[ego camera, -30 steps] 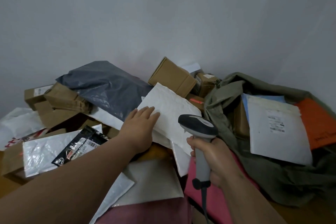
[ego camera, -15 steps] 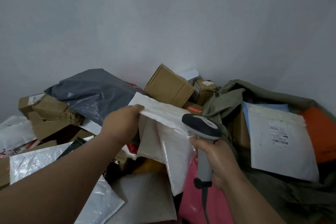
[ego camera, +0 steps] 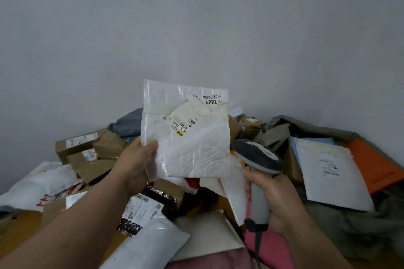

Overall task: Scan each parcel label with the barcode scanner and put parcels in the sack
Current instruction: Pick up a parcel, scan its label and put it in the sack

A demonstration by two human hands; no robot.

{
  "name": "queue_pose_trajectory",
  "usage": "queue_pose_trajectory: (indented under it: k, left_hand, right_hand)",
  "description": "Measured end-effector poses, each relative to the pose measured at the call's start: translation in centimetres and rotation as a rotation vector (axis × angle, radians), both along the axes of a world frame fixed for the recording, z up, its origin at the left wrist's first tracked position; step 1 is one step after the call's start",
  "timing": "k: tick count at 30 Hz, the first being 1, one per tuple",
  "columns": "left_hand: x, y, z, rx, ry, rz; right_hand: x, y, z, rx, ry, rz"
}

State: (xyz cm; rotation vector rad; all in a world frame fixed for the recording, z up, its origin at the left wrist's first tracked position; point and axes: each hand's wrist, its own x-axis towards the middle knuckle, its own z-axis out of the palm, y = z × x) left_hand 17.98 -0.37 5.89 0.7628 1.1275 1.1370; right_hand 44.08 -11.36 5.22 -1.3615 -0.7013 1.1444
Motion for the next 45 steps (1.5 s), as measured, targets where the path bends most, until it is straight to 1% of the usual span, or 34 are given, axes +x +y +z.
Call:
queue_pose_trajectory:
  k: [7, 11, 14, 19, 21, 24, 26, 28, 30, 32, 34, 35, 37, 39, 40, 41, 43, 44, 45]
  left_hand:
    - [-4.3, -5.6, 1.4, 0.055, 0.024, -0.098]
    - [-6.0, -7.8, 2.0, 0.104, 0.071, -0.117]
    - [-7.1, -8.8, 2.6, 0.131, 0.156, -0.117]
    - [-8.4, -9.0, 4.4, 0.198, 0.438, -0.154]
    - [-8.4, -8.8, 5.2, 0.223, 0.573, -0.166]
    - [-8.1, -8.7, 6.7, 0.301, 0.915, -0.236]
    - [-7.5, -8.8, 7.7, 0.341, 1.102, -0.317]
    - [-7.0, -8.9, 8.7, 0.340, 1.177, -0.394]
    - [-6.4, -9.0, 9.4, 0.344, 1.232, -0.450]
    - [-5.8, -8.9, 9.6, 0.353, 1.228, -0.461]
    - [-5.4, -8.7, 9.6, 0.391, 1.150, -0.438]
    - [-5.1, -8.6, 9.5, 0.400, 1.042, -0.404]
    - [-5.1, -8.5, 8.9, 0.372, 0.752, -0.284]
    - [-5.7, -8.6, 7.9, 0.272, 0.530, -0.181]
    - [-6.2, -8.9, 7.3, 0.201, 0.436, -0.198]
    - [-6.5, -9.3, 6.5, 0.126, 0.368, -0.257]
    - [-6.6, -10.3, 5.0, 0.028, 0.300, -0.366]
    - [-6.4, -10.6, 4.3, 0.009, 0.303, -0.374]
    - [-6.2, -10.7, 3.7, -0.007, 0.311, -0.337]
  right_hand:
    - [-6.2, -5.9, 1.8, 0.034, -0.099, -0.001]
    - [-9.1, -7.8, 1.9, 0.041, -0.097, 0.024]
    - [-10.1, -8.6, 2.5, 0.069, -0.180, 0.071]
    - [-10.3, -9.1, 3.7, 0.080, -0.337, 0.162]
    - [-10.0, -9.2, 4.1, 0.102, -0.385, 0.160]
    - [-9.0, -9.2, 4.7, 0.169, -0.457, 0.131]
    - [-8.0, -8.9, 4.7, 0.183, -0.453, 0.119]
    - [-7.2, -8.6, 4.7, 0.164, -0.407, 0.132]
    - [-6.7, -8.5, 4.5, 0.121, -0.295, 0.179]
    - [-6.5, -8.6, 4.1, 0.103, -0.206, 0.222]
    - [-6.6, -8.7, 3.6, 0.114, -0.178, 0.203]
    - [-6.5, -8.7, 3.3, 0.126, -0.164, 0.165]
    - [-6.4, -8.6, 2.9, 0.135, -0.130, 0.075]
    - [-6.1, -8.5, 2.6, 0.148, -0.087, 0.003]
    - [-5.9, -8.4, 2.5, 0.152, -0.058, -0.023]
    - [-5.7, -8.2, 2.3, 0.151, -0.022, -0.044]
    - [-5.4, -7.9, 2.0, 0.145, 0.041, -0.085]
    - [-5.3, -7.7, 1.9, 0.144, 0.057, -0.099]
    - [-5.2, -7.5, 1.8, 0.144, 0.061, -0.103]
